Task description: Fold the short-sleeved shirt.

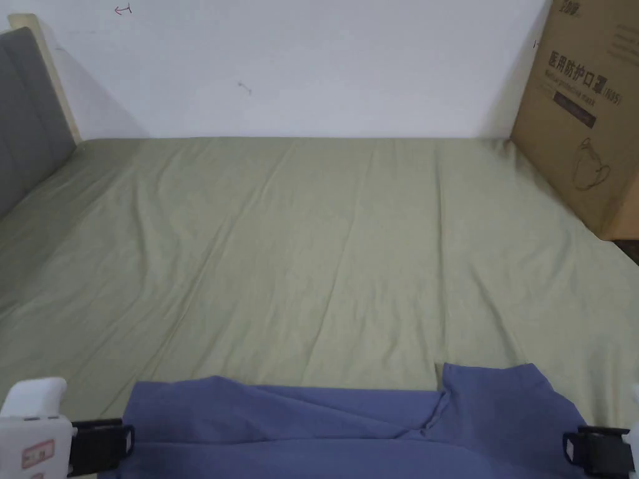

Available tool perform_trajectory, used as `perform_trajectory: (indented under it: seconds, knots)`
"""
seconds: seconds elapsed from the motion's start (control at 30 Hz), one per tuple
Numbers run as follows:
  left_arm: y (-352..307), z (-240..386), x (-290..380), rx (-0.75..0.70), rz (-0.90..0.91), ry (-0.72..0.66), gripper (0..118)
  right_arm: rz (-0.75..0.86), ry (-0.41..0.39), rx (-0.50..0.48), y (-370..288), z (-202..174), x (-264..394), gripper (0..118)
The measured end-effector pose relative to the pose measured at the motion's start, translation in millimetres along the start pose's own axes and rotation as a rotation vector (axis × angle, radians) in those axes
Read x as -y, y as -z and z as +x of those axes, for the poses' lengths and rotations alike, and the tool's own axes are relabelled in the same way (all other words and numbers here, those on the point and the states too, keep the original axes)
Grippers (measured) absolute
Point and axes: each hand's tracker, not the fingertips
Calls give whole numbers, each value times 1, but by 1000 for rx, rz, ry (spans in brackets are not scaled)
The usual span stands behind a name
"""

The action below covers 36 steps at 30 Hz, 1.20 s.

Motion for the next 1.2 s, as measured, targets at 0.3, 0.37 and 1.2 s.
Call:
perform_trajectory:
  seconds: [0.3,0.37,1.2]
  knots:
    - [-16,25,-6,114,56,-112,0,120,-88,-19,1,-82,-32,0]
    - [-9,19,2,113,40,-96,0,79,-67,-90,28,-88,-23,0]
    - [81,-84,57,623,-41,-846,41,0,-178,-212,62,-200,-19,0]
